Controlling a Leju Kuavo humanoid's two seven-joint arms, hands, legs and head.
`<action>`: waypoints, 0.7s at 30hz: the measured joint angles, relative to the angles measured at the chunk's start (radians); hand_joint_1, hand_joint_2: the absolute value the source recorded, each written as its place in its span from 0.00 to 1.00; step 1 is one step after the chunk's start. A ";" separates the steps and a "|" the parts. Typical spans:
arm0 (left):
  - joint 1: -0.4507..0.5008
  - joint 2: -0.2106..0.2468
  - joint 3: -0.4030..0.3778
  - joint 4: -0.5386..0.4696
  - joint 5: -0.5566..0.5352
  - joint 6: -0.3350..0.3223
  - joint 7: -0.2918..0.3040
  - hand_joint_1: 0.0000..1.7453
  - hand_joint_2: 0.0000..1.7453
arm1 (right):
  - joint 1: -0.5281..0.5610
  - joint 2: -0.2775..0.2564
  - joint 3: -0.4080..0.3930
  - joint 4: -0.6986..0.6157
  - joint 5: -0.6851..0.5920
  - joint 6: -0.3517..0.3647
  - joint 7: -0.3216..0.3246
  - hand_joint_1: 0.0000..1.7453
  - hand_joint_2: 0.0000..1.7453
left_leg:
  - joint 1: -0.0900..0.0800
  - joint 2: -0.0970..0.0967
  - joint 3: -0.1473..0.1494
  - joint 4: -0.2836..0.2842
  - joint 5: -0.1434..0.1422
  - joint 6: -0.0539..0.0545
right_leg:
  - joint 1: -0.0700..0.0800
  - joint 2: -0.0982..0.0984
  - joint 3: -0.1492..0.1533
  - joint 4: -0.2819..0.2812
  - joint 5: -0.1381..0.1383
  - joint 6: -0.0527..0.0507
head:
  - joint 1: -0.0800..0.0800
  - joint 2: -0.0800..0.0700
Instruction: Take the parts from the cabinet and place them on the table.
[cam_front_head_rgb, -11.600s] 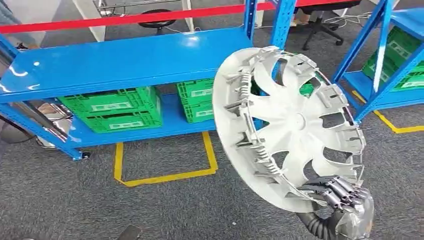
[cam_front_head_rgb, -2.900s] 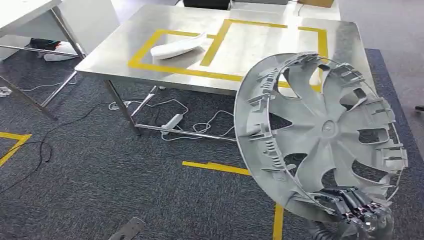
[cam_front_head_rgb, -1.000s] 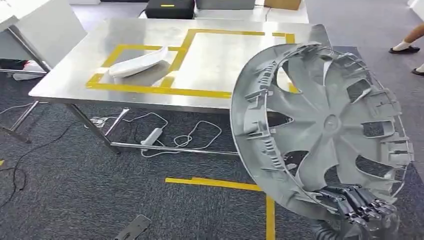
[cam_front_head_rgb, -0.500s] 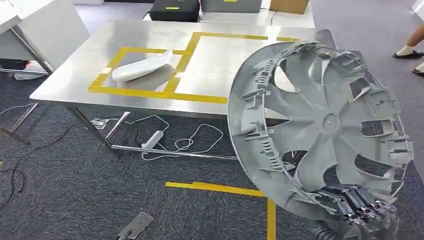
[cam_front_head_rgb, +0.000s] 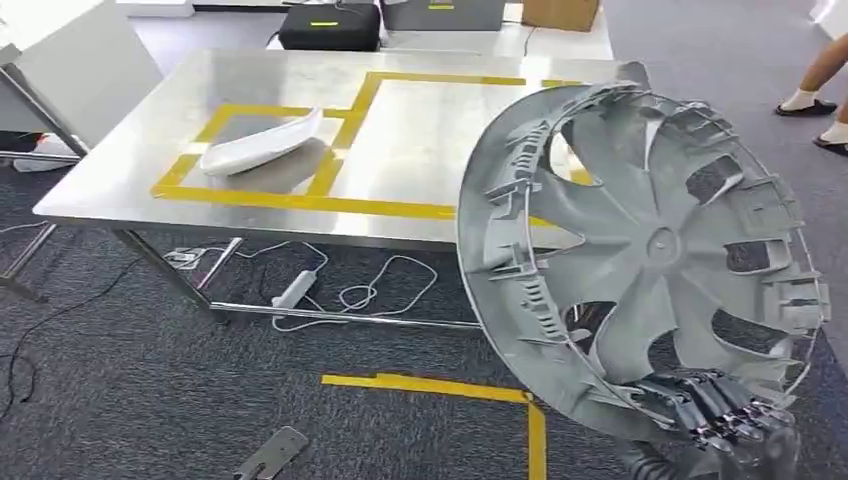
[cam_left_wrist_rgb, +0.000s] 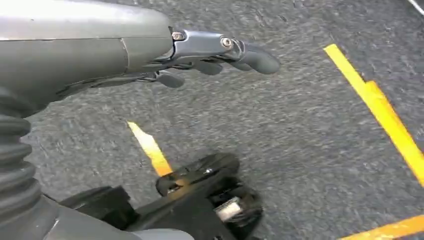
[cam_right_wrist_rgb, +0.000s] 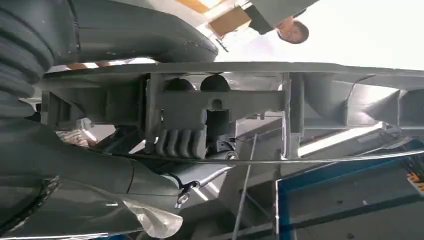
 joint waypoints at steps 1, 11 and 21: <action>0.000 0.000 0.000 0.000 0.000 0.000 0.000 0.00 1.00 | -0.001 0.000 0.000 0.000 0.000 0.000 0.000 1.00 1.00 | -0.003 -0.001 -0.002 -0.001 0.000 0.002 | -0.003 -0.001 0.000 -0.003 0.001 0.006 | 0.004 0.000; 0.009 -0.003 -0.005 0.000 0.001 0.008 0.018 0.00 1.00 | 0.002 -0.002 0.001 -0.001 0.006 0.000 0.008 1.00 1.00 | 0.013 -0.002 0.055 -0.038 -0.022 0.007 | -0.014 -0.006 -0.166 0.208 -0.011 0.050 | 0.008 0.000; 0.006 0.001 -0.008 0.000 0.010 0.013 0.017 0.00 1.00 | 0.005 -0.003 0.000 -0.005 0.019 0.000 0.015 1.00 1.00 | 0.015 -0.003 0.034 0.084 -0.121 -0.048 | -0.016 -0.011 -0.036 -0.006 0.036 -0.007 | 0.000 0.000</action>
